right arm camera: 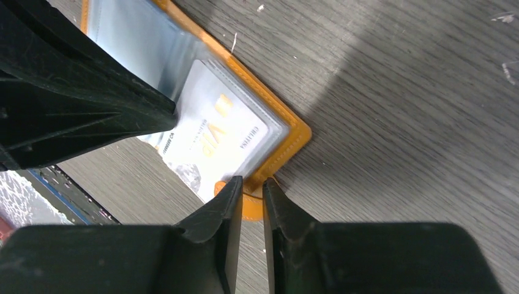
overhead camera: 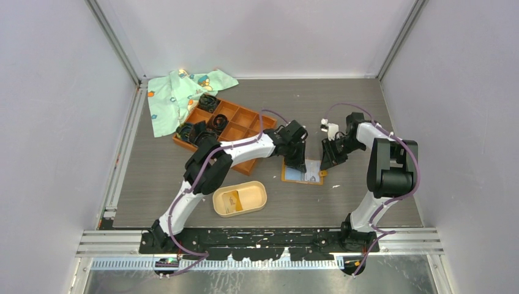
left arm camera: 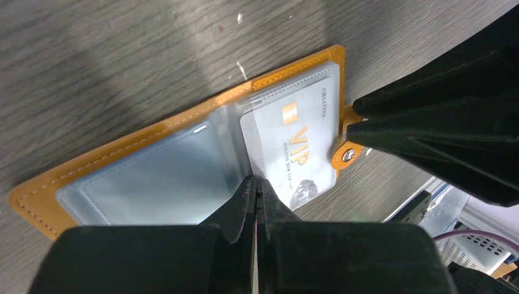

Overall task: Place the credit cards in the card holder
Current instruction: Insert the credit card into the card holder.

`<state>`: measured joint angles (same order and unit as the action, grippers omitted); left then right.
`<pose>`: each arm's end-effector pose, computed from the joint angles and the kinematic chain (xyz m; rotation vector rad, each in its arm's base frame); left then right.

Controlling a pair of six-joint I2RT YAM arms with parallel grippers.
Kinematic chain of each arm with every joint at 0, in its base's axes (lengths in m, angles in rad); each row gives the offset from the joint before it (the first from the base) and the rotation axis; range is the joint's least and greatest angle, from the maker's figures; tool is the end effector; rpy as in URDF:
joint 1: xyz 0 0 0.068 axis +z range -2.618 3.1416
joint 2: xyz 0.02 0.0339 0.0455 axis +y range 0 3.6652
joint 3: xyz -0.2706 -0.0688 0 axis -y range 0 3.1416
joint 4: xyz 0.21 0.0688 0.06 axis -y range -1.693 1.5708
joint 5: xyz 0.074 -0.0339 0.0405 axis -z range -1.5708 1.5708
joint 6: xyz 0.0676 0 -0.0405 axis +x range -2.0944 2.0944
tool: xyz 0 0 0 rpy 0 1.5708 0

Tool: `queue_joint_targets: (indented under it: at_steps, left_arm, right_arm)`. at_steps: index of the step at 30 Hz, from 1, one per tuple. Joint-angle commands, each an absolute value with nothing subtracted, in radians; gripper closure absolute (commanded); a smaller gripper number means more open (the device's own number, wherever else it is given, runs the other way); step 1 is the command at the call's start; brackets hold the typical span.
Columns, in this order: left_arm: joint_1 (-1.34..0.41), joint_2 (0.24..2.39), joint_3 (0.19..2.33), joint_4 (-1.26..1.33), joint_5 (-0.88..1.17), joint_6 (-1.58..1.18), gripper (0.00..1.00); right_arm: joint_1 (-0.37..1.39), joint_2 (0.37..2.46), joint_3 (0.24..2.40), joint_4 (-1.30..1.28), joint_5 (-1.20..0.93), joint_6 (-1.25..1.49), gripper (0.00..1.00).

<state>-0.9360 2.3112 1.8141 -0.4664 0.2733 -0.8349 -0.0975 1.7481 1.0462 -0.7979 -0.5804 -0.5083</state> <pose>0.2789 -0.4095 0.1516 0.2635 2.8064 -0.9283 0.2784 0.0100 0.1599 -0.6005 2.7368 0.7689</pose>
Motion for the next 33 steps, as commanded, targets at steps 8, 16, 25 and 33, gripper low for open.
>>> queue_joint_targets:
  at_steps: [8, 16, 25, 33]
  left_arm:
    - [-0.933, 2.052, 1.702, -0.307, 0.158, -0.646, 0.88]
    - [-0.923, 1.61, 1.335, -0.176, 0.024, -0.338, 0.7]
    - [-0.805, 1.026, 0.704, -0.005, 0.097, -0.481, 0.05]
    - [-0.797, 0.532, 0.492, -0.161, 0.024, -0.697, 0.0]
  right_arm:
    - [-0.215, 1.631, 1.132, -0.844, -0.656, -0.503, 0.69]
    - [-0.199, 1.36, 1.118, -0.783, -0.876, -0.571, 0.37]
    - [-0.1, 1.209, 0.971, -0.6, -1.134, -0.392, 0.0]
    - [-0.077, 1.075, 0.837, -0.329, -1.212, -0.079, 0.0]
